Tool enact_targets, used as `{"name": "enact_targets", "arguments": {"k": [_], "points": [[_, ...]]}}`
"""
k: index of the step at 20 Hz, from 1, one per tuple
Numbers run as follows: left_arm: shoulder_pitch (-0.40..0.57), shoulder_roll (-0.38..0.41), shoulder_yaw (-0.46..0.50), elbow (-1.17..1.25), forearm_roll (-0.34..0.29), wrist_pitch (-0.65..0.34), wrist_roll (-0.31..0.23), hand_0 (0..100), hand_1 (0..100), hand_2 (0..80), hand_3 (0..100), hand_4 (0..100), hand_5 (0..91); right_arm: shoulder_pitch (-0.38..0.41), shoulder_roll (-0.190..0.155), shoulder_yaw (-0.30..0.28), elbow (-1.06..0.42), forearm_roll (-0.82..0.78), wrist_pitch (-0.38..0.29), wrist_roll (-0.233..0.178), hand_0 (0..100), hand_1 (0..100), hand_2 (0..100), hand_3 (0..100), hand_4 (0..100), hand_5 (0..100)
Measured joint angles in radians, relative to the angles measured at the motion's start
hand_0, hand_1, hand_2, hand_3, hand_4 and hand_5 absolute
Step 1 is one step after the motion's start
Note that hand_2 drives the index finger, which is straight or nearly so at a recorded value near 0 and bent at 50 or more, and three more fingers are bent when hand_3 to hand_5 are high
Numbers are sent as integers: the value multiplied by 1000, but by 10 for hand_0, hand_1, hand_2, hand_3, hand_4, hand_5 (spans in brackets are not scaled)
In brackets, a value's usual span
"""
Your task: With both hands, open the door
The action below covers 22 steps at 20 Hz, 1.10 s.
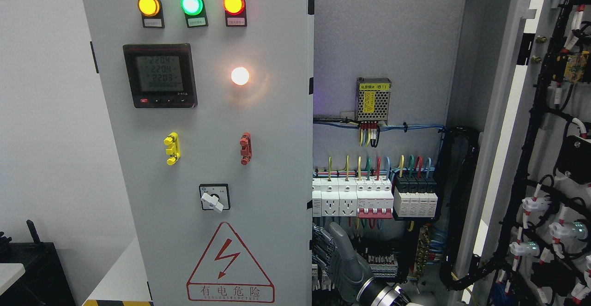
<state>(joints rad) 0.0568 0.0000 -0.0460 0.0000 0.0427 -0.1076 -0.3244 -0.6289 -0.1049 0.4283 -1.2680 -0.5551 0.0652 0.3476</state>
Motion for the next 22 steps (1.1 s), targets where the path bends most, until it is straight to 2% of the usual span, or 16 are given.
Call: {"name": "enact_targets", "arguments": {"k": [7, 10, 22], "points": [[0, 0, 0, 0, 0, 0, 0, 0, 0, 0, 0, 42, 0, -2, -1, -1, 1, -15, 7, 24, 0, 0, 0, 0, 0, 0], [0, 0, 0, 0, 0, 0, 0, 0, 0, 0, 0, 42, 0, -3, -1, 0, 0, -18, 8, 49, 0, 0, 0, 0, 0, 0], [0, 0, 0, 0, 0, 0, 0, 0, 0, 0, 0, 42, 0, 0, -1, 0, -2, -21, 10, 50, 0, 0, 0, 0, 0, 0]]}}
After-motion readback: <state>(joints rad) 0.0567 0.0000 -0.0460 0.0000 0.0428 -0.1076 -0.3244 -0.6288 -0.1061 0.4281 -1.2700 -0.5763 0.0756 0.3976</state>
